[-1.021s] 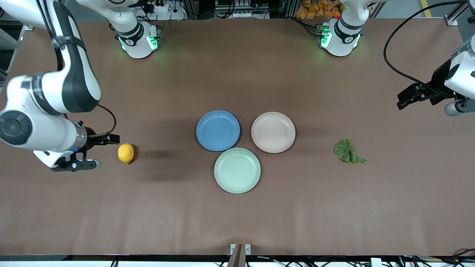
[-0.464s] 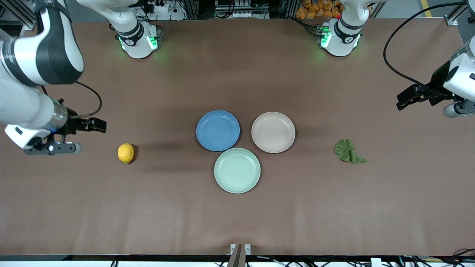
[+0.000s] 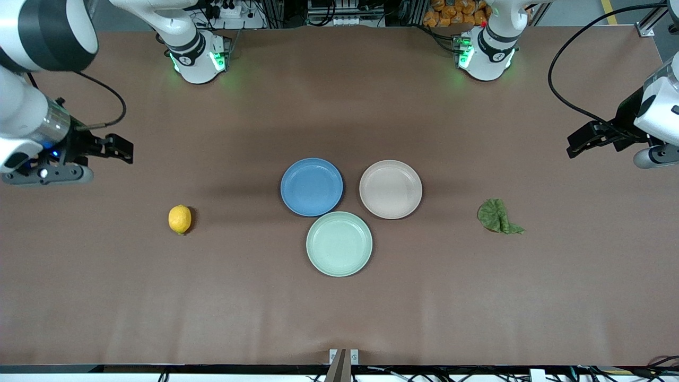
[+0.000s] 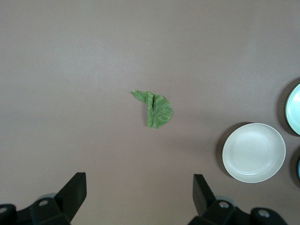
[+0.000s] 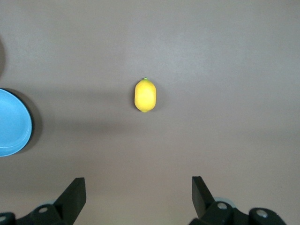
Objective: Pick lemon and lettuce from blue and beige plates
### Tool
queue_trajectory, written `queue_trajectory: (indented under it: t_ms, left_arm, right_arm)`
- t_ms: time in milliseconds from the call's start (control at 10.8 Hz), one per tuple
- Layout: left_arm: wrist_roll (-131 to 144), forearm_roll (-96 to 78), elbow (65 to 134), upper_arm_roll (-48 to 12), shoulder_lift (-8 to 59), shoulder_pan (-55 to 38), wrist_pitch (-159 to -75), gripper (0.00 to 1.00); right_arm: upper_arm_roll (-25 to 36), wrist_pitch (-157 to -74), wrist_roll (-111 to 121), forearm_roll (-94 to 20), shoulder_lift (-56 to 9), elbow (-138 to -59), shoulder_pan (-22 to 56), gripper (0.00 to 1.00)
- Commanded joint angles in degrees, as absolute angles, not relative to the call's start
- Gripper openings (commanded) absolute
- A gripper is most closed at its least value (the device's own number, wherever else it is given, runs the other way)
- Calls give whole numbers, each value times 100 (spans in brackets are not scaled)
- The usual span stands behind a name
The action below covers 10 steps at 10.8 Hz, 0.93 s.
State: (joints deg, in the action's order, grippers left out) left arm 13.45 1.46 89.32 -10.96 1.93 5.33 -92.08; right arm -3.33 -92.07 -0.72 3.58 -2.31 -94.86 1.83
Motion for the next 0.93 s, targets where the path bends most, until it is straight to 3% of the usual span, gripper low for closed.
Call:
queue_trajectory:
  t_ms: [0, 464, 836]
  left_arm:
    - [1195, 97, 8824, -1099, 220, 571, -9097, 100]
    - [1178, 114, 8824, -1099, 220, 554, -9097, 100]
    - [1020, 114, 8824, -1099, 220, 571, -9097, 100]
  right_arm:
    - [-396, -9045, 0, 387, 79, -9686, 61, 100]
    - [-273, -8965, 18, 413, 141, -9133, 97, 100]
    - [263, -8965, -26, -42, 210, -8965, 132, 100]
